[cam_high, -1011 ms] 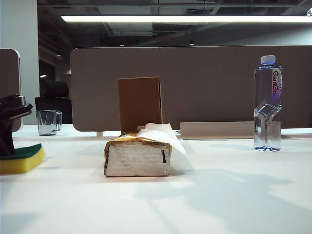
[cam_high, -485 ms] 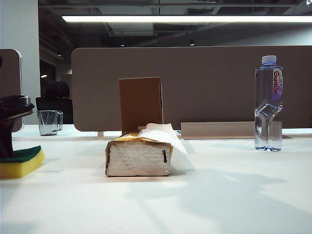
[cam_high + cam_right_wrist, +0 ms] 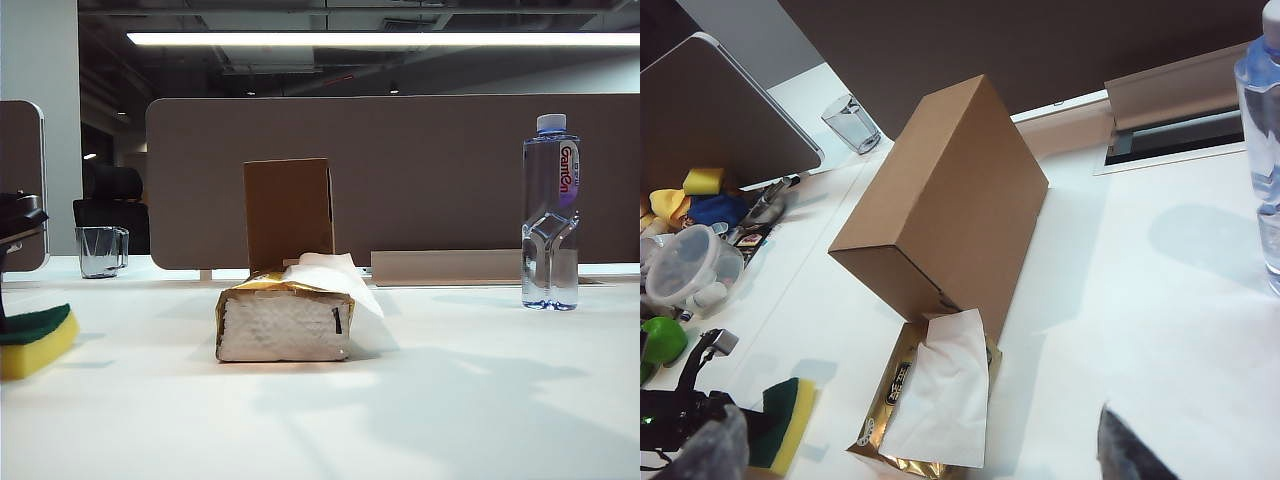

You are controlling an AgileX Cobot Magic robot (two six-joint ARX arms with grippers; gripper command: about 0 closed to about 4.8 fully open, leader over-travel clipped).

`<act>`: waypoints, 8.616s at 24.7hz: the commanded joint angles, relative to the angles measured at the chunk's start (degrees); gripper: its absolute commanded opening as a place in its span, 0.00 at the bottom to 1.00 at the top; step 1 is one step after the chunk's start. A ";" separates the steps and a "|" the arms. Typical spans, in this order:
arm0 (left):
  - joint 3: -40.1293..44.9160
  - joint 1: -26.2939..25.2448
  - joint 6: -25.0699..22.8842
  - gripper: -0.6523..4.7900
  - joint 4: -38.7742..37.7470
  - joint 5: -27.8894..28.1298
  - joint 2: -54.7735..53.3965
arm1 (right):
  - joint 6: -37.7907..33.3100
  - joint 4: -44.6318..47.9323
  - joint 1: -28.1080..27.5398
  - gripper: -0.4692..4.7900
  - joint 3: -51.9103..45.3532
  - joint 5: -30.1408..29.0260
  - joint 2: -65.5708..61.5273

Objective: Move the sponge from left to right to wipe the table, avoiding obstacles on the table, and finally reaching the bottle of mineral water.

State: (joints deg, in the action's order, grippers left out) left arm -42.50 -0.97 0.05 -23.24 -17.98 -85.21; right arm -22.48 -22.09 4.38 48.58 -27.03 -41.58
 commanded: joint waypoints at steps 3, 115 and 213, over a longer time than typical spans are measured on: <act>3.54 0.66 1.27 0.11 -6.93 -0.28 2.29 | -0.04 -0.61 0.00 0.98 0.31 -0.13 0.48; 1.03 48.33 37.46 0.67 18.80 2.73 2.34 | 0.00 -6.03 0.76 0.99 0.55 -4.96 7.80; -2.47 48.37 23.91 0.70 -6.49 15.17 62.40 | -19.98 12.07 43.23 0.86 -13.38 18.10 -36.72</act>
State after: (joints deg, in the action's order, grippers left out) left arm -44.64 47.42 24.01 -30.24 -2.76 -22.83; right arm -42.41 -10.07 48.01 35.18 -10.07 -78.39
